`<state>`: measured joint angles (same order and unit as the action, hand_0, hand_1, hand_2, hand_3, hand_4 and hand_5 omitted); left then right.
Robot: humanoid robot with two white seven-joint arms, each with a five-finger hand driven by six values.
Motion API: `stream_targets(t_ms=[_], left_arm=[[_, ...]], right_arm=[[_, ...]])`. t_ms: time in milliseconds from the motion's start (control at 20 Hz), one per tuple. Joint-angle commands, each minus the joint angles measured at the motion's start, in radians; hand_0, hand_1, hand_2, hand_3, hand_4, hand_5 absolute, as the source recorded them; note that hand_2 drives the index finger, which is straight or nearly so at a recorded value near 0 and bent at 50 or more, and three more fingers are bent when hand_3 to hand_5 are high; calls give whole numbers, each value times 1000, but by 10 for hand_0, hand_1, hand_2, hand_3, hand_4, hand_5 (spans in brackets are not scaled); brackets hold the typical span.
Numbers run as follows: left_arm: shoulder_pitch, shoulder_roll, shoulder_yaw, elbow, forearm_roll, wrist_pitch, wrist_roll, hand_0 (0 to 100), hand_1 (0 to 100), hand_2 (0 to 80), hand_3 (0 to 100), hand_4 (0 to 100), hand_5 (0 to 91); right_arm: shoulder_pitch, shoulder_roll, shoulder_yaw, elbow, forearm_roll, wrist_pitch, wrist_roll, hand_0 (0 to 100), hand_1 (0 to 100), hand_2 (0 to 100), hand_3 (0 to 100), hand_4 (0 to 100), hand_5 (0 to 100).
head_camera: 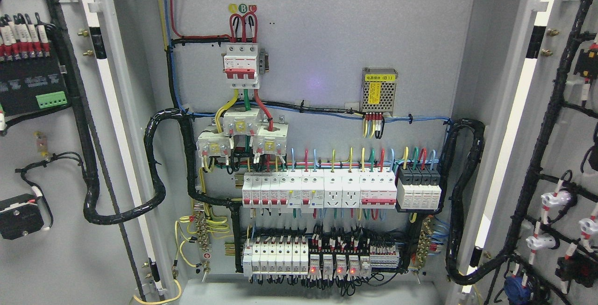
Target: Open door with both hands
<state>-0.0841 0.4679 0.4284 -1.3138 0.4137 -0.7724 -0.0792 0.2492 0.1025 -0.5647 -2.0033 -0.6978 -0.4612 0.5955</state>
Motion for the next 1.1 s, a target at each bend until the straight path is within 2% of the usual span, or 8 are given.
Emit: stream_targets(t_ms=[0, 200, 350, 601, 751, 851, 951, 1051], left_arm=[[-23, 57, -13, 160, 0, -564, -2, 0, 0, 0, 0, 0, 0], [-22, 57, -16, 151, 2, -565, -2, 0, 0, 0, 0, 0, 0], [-19, 41, -29, 85, 5, -568, -2, 0, 0, 0, 0, 0, 0], [-5, -14, -137, -74, 5, -573, 6, 0, 0, 0, 0, 0, 0], [23, -46, -169, -169, 0, -573, 1, 0, 0, 0, 0, 0, 0], [32, -90, -209, -225, -16, -571, -2, 0, 0, 0, 0, 0, 0], [37, -127, -270, -257, -74, -574, -2, 0, 0, 0, 0, 0, 0], [50, -191, -309, -289, -154, -577, -2, 0, 0, 0, 0, 0, 0]], right_arm=[[-5, 3, -46, 32, -19, -1, -5, 0, 0, 0, 0, 0, 0], [-7, 2, -44, 34, -40, -1, -106, 0, 0, 0, 0, 0, 0], [-8, 0, -38, 29, -40, -2, -112, 0, 0, 0, 0, 0, 0], [-5, -3, -31, 12, -37, -4, -106, 0, 0, 0, 0, 0, 0], [-5, -9, -27, 6, -37, -4, -80, 0, 0, 0, 0, 0, 0], [12, -7, 6, -9, -37, -4, -21, 0, 0, 0, 0, 0, 0], [41, -4, 46, -29, -37, -4, 45, 0, 0, 0, 0, 0, 0], [47, -3, 57, -43, -37, -4, 55, 0, 0, 0, 0, 0, 0]])
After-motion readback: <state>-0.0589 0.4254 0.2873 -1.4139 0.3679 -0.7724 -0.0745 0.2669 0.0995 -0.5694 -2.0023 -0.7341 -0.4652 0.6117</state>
